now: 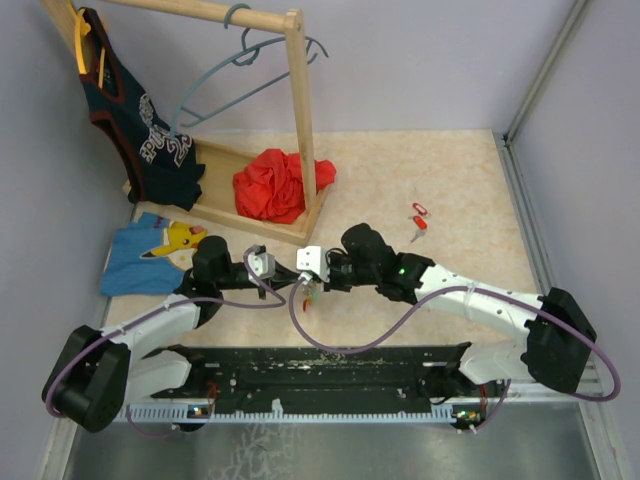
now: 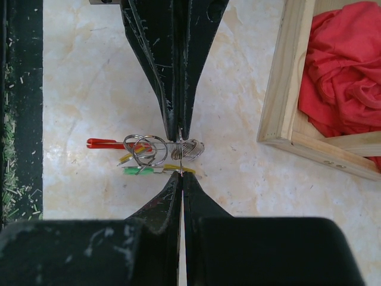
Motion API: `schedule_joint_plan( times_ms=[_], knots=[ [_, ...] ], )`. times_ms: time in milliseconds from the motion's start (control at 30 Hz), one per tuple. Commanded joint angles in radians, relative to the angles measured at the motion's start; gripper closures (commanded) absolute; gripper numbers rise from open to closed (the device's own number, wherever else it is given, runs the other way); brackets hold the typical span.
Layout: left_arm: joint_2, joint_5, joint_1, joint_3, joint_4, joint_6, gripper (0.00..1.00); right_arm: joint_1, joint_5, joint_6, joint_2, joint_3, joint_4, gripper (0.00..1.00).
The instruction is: Put the keys on the keyring
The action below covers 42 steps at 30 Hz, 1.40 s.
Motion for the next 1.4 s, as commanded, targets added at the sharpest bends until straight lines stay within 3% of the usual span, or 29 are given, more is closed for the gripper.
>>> schedule_joint_plan(
  times_ms=[0, 1367],
  knots=[
    [-0.003, 0.023, 0.003, 0.009, 0.035, 0.011, 1.0, 0.014, 0.011, 0.001, -0.039, 0.017, 0.031, 1.0],
    [0.01, 0.06, 0.003, 0.024, 0.021, 0.019, 1.0, 0.016, -0.026, 0.041, -0.023, 0.05, 0.04, 1.0]
  ],
)
